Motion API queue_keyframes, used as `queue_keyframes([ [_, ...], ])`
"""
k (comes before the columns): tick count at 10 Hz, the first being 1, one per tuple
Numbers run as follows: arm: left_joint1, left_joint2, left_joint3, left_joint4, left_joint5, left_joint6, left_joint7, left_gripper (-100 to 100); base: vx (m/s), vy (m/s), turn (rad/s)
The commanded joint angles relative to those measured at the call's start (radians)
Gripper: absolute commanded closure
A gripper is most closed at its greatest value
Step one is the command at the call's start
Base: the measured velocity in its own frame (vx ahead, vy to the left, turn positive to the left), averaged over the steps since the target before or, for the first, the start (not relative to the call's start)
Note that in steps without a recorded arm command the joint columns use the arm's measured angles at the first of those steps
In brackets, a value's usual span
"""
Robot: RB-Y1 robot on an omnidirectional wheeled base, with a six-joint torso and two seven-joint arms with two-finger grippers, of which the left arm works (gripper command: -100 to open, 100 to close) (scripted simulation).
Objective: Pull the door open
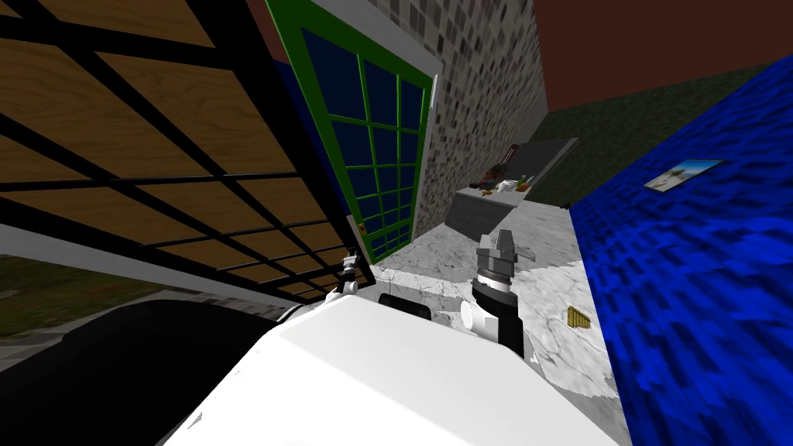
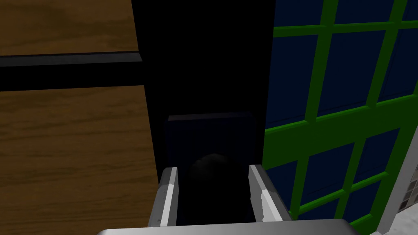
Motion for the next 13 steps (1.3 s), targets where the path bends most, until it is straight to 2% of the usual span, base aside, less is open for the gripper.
queue_keyframes([
  [1,0.014,0.0,-0.026,-0.014,-0.014,0.005,0.019,100,-0.231,-0.019,-0.074],
  [5,0.026,0.017,-0.081,-0.035,-0.044,0.008,0.067,100,-0.259,0.021,-0.093],
  [7,0.025,0.017,-0.085,-0.027,-0.046,0.003,0.07,100,-0.18,-0.004,-0.047],
  [8,0.033,0.025,-0.104,-0.032,-0.057,0.0,0.087,100,-0.159,0.012,-0.064],
  [13,0.056,0.061,-0.163,-0.055,-0.088,-0.014,0.142,100,-0.225,0.02,-0.084],
])
